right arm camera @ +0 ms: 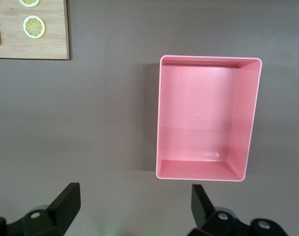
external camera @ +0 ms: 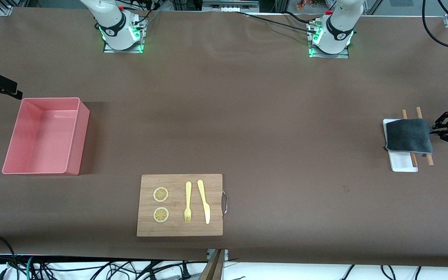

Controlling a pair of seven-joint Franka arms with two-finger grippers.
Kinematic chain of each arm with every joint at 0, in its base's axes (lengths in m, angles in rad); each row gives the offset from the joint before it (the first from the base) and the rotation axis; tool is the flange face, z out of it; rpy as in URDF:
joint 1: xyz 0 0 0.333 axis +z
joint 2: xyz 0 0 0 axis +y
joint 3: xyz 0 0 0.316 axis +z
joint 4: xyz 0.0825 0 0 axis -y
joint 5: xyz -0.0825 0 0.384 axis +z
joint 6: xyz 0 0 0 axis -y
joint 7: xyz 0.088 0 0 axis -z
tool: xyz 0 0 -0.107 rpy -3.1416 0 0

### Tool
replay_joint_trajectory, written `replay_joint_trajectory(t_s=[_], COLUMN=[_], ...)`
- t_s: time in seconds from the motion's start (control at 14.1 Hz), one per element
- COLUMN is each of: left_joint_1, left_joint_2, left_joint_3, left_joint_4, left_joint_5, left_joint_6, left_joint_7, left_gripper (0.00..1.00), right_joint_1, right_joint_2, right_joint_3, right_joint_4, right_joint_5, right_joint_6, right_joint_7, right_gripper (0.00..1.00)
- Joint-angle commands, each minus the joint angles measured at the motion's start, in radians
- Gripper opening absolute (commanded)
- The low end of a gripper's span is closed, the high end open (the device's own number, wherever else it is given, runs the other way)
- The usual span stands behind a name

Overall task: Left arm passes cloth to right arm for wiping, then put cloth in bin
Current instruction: 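Lower the left gripper onto the grey cloth and grasp it, then lift the cloth with the left gripper while the right gripper approaches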

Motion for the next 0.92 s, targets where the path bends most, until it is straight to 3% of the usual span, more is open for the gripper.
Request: replay_joint_trajectory(t_s=[0.0, 0.35, 0.85], left_joint_1=[0.002, -0.032, -0.262], left_joint_2=[-0.006, -0.026, -0.202], left_joint_3=[-0.008, -0.016, -0.017], left_joint_4=[0.052, 0.237, 0.245], left_joint_5=[-0.013, 0.028, 0.096], left_joint_6=[-0.028, -0.255, -0.442], left_joint_7=[0.031, -0.033, -0.429], left_gripper=[0.0, 0.0, 0.0], right_joint_1=[-0.007, -0.004, 0.007], right_joint_2=[-0.007, 0.001, 0.053], right_joint_3=[0.001, 0.002, 0.013], right_joint_4=[-0.011, -0.013, -0.013], right_joint_5=[0.016, 0.021, 0.016], right_joint_6=[0.007, 0.01, 0.012], right_joint_7=[-0.024, -0.021, -0.024], right_gripper=[1.0, 1.0, 1.0])
